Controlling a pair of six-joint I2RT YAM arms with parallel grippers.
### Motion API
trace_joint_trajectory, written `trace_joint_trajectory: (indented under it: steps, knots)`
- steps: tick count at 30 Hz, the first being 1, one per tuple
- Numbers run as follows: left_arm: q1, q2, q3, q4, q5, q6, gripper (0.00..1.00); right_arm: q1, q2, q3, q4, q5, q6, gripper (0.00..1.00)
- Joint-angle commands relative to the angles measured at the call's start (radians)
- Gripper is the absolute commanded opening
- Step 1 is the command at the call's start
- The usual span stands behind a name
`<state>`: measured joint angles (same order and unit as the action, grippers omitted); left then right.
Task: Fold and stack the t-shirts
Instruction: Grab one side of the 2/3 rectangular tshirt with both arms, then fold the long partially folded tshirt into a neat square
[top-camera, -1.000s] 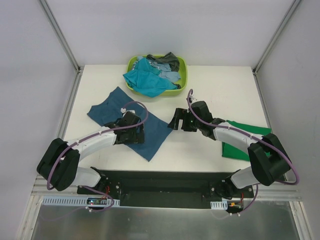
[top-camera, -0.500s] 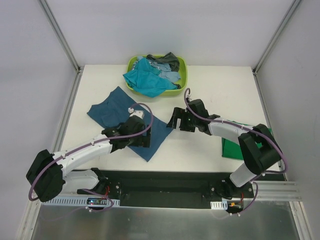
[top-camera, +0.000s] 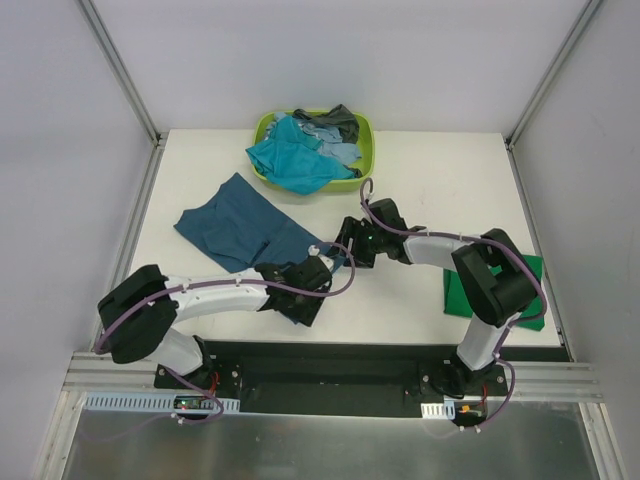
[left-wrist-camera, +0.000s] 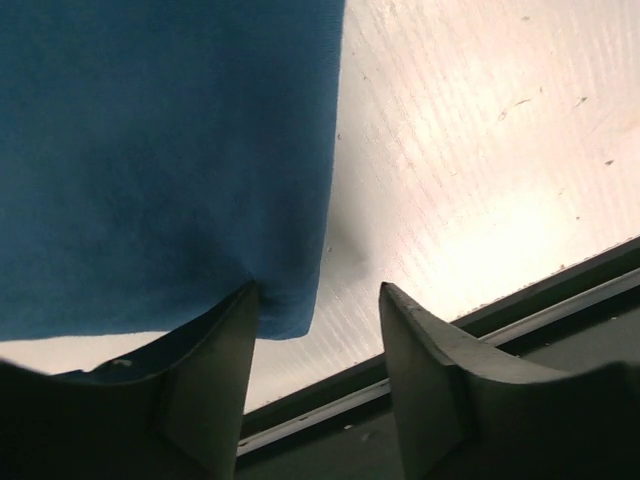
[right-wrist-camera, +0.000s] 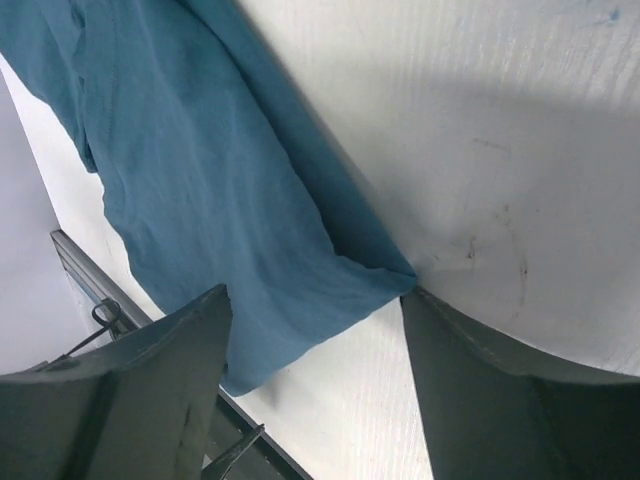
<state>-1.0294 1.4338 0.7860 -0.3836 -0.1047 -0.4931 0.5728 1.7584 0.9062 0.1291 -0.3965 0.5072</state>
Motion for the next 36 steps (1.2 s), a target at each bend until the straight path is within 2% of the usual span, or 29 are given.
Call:
trace_joint_trajectory:
  steps: [1,5,6,8,11,12,13,15,16,22,26,30,36]
  knots:
    - [-0.014,0.054,0.048,-0.02,0.023,0.036,0.47,-0.002,0.03,0.005,0.017,-0.019,0.054,0.66]
    - [-0.015,0.097,0.048,-0.02,0.013,0.041,0.41,-0.011,0.018,-0.015,0.012,0.01,0.062,0.59]
    - [-0.015,0.103,0.048,-0.023,0.007,0.041,0.36,-0.013,0.015,-0.021,0.01,0.019,0.062,0.56]
    - [-0.015,0.115,0.052,-0.028,-0.001,0.042,0.32,-0.016,0.009,-0.026,0.006,0.034,0.06,0.49]
    - [-0.015,0.138,0.058,-0.038,-0.021,0.044,0.16,-0.021,0.015,-0.018,-0.005,0.048,0.047,0.36]
    - [-0.015,0.151,0.062,-0.043,-0.024,0.045,0.05,-0.024,0.022,-0.012,-0.005,0.041,0.042,0.32]
    - [-0.015,0.158,0.068,-0.047,-0.023,0.047,0.0,-0.027,0.03,-0.007,-0.005,0.029,0.037,0.26]
    - [-0.024,0.162,0.078,-0.051,0.006,0.054,0.0,-0.037,0.03,-0.004,-0.003,0.013,0.024,0.03]
    - [-0.032,0.155,0.081,-0.051,0.017,0.056,0.0,-0.044,0.023,-0.007,-0.006,0.008,0.01,0.01]
    - [-0.11,0.091,0.174,-0.049,0.094,0.042,0.0,-0.12,-0.15,-0.085,-0.081,0.002,-0.1,0.0]
    - [-0.164,0.085,0.301,-0.041,0.181,0.028,0.0,-0.191,-0.328,-0.119,-0.326,0.011,-0.231,0.01]
    - [-0.189,0.088,0.398,0.006,0.29,0.014,0.0,-0.284,-0.529,-0.124,-0.549,0.105,-0.331,0.01]
    - [-0.193,0.099,0.481,0.089,0.456,0.002,0.0,-0.363,-0.694,-0.011,-0.795,0.22,-0.435,0.03]
